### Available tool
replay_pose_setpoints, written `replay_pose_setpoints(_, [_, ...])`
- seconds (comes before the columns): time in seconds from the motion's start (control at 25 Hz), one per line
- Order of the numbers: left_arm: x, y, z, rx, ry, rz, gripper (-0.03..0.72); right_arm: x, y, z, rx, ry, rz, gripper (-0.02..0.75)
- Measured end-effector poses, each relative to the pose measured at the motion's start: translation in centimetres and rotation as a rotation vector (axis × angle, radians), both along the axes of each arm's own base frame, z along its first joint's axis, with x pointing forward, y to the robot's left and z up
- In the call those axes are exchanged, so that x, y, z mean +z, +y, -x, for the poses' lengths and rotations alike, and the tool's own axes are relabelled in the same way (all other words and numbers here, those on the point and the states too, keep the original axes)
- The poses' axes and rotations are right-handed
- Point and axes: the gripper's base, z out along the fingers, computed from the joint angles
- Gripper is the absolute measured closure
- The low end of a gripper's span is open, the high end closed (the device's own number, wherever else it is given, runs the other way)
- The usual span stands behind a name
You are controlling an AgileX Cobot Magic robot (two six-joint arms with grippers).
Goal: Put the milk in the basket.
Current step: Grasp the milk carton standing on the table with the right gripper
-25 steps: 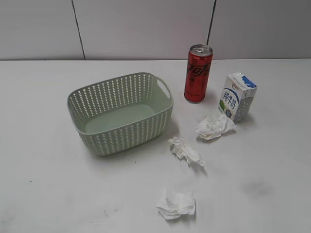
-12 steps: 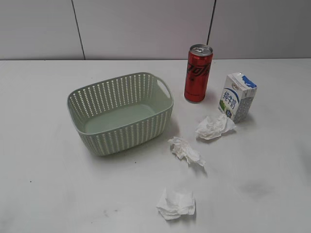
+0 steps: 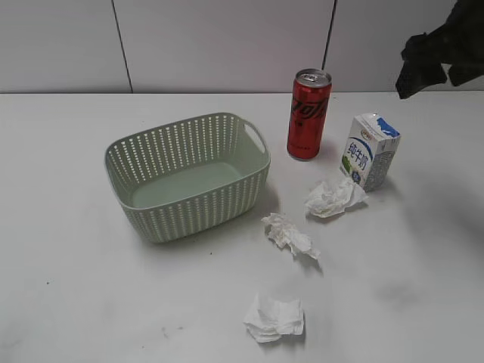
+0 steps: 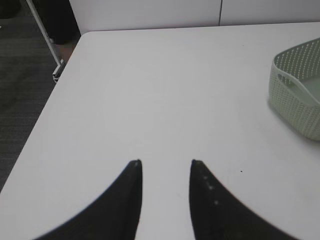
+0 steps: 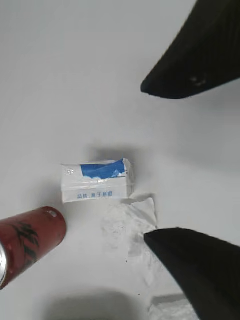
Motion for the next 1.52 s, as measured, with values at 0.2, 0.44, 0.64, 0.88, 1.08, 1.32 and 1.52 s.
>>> replay_pose_setpoints(0.2, [0.0,0.0,0.0,0.000,0.000,0.000,0.449,-1.4,0.9,-3.4,0.005,0.115,0.022,0.115])
replay_pose_setpoints(0.44, [0.0,0.0,0.0,0.000,0.000,0.000,0.449,-3.6,1.6,-6.0,0.015,0.182,0.029,0.120])
replay_pose_setpoints(0.64, [0.0,0.0,0.0,0.000,0.000,0.000,0.449,-5.8,1.8,-7.0,0.032,0.232,0.046,0.122])
replay_pose_setpoints(0.88, [0.0,0.0,0.0,0.000,0.000,0.000,0.449,-8.6,2.1,-7.7,0.045,0.290,0.053,0.126])
replay_pose_setpoints(1.08, [0.0,0.0,0.0,0.000,0.000,0.000,0.449,-10.6,2.3,-8.3,0.049,0.309,0.055,0.131])
replay_pose_setpoints(1.32, [0.0,0.0,0.0,0.000,0.000,0.000,0.449,-12.7,2.7,-9.1,0.067,0.311,0.034,0.134])
replay_pose_setpoints(1.52, [0.0,0.0,0.0,0.000,0.000,0.000,0.449,-14.4,2.7,-9.3,0.070,0.340,0.041,0.143])
